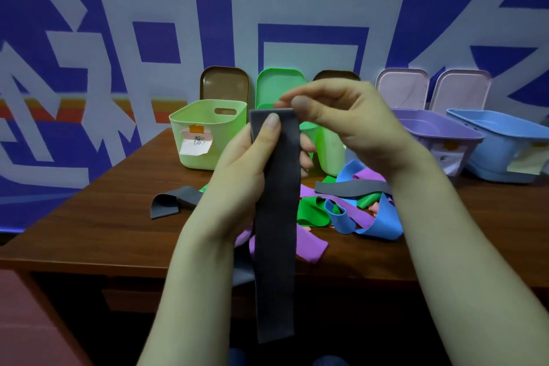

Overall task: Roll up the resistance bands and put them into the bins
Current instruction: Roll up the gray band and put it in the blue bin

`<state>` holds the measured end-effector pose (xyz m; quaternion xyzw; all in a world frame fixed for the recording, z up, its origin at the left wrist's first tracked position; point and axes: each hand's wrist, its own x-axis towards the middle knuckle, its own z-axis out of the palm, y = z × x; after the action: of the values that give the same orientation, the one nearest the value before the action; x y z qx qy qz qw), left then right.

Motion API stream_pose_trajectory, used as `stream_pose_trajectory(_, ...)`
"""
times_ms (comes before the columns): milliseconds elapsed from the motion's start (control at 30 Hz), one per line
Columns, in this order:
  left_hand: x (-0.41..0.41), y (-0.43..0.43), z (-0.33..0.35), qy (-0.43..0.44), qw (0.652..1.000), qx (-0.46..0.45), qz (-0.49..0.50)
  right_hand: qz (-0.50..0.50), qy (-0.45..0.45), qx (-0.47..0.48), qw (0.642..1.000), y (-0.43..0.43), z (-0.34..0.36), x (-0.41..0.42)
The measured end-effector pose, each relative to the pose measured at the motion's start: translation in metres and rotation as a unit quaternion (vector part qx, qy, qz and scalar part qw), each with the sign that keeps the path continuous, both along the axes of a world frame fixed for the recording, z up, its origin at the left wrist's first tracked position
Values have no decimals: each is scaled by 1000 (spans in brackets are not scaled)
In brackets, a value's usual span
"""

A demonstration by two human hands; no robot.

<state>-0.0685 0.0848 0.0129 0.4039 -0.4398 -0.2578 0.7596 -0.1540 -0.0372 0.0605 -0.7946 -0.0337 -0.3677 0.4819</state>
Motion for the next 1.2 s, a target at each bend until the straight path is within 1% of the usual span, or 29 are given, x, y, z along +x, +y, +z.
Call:
stream_pose_trajectory(33,2,-4,-5,13,1000,-3,-6,-32,27,11,999,-12,-4,1)
stream_pose_trajectory(67,2,-8,-7,34,999,1,5,-84,50,20,995,-29,-12,2)
stream_pose_trajectory(133,5,-11,-12,62,998,-1,5,-165,103,32,980,-68,-34,5)
stream_pose_trajectory(233,9,-15,-13,61,998,16,15,-234,203,17,951,-114,-72,8)
stream_pose_trajectory(300,14,-23,-14,53,998,34,24,-251,274,-34,928,-135,-94,11)
stream_pose_trajectory(367,17,-29,-13,53,997,58,18,-268,336,-97,898,-144,-107,16)
stream_pose_trajectory(433,15,-26,-15,57,997,42,26,-292,363,-158,871,-151,-115,24)
stream_pose_trajectory(500,11,-19,-15,53,998,13,20,-286,380,-212,854,-152,-117,33)
stream_pose_trajectory(567,10,-14,-14,46,999,6,22,-237,414,-276,834,-149,-118,45)
stream_pose_trajectory(600,13,-14,-13,44,999,9,25,-207,436,-314,818,-148,-119,52)
stream_pose_trajectory(633,14,-12,-11,44,999,13,27,-184,462,-357,791,-148,-120,58)
stream_pose_trajectory(667,17,-12,-10,42,998,19,35,-170,488,-400,757,-149,-121,63)
stream_pose_trajectory(700,19,-11,-9,43,998,19,36,-165,507,-439,723,-150,-123,66)
stream_pose_trajectory(733,21,-10,-9,42,998,19,37,-165,521,-466,696,-153,-125,68)
stream_pose_trajectory(767,22,-8,-8,44,998,17,36,-165,528,-481,680,-154,-126,69)
stream_pose_trajectory(833,25,-6,-7,44,998,16,41,-175,527,-501,664,-155,-127,67)
stream_pose_trajectory(933,27,-5,-7,43,998,10,43,-209,458,-556,662,-159,-127,64)
stream_pose_trajectory(967,27,-5,-6,44,998,7,41,-226,434,-561,668,-161,-126,62)
stream_pose_trajectory(1000,27,-5,-6,45,998,4,39,-241,416,-552,681,-163,-125,60)
stream_pose_trajectory(1033,27,-5,-6,48,998,2,34,-251,406,-525,705,-165,-123,58)
stream_pose_trajectory(1067,26,-4,-6,50,998,-1,28,-261,392,-483,738,-167,-120,55)
stream_pose_trajectory(1167,23,-4,-4,53,998,-6,24,-296,315,-294,853,-165,-108,46)
stream_pose_trajectory(1200,22,-4,-4,54,998,-9,25,-307,279,-231,880,-162,-101,43)
